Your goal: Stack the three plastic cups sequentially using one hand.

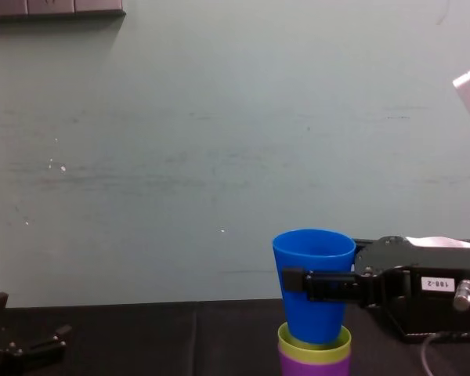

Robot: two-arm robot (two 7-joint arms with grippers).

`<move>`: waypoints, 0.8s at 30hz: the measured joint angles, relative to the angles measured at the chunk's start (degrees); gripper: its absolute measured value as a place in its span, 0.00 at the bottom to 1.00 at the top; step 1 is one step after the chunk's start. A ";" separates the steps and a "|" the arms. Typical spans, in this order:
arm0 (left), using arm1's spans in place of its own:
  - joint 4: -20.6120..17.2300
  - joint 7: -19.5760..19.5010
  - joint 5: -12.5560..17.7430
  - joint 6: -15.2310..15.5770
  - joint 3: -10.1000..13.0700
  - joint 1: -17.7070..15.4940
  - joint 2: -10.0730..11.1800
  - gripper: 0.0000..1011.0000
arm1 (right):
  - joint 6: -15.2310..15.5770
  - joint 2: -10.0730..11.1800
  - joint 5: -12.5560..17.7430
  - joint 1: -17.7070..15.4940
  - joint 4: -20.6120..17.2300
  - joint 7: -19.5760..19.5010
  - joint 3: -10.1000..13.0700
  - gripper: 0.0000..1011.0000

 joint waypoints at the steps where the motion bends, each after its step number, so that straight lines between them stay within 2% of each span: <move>1: 0.00 0.00 0.00 0.00 0.00 0.00 0.00 1.00 | -0.13 -0.22 -0.05 0.20 0.56 0.06 -0.07 0.73; 12: 0.00 0.00 0.00 0.00 0.00 0.00 0.00 1.00 | -0.93 -1.60 -0.53 1.30 3.67 0.74 -0.55 0.73; 24: 0.00 0.00 0.00 0.00 0.00 0.00 0.00 1.00 | -1.30 -2.34 -1.42 1.67 5.31 0.92 -1.01 0.73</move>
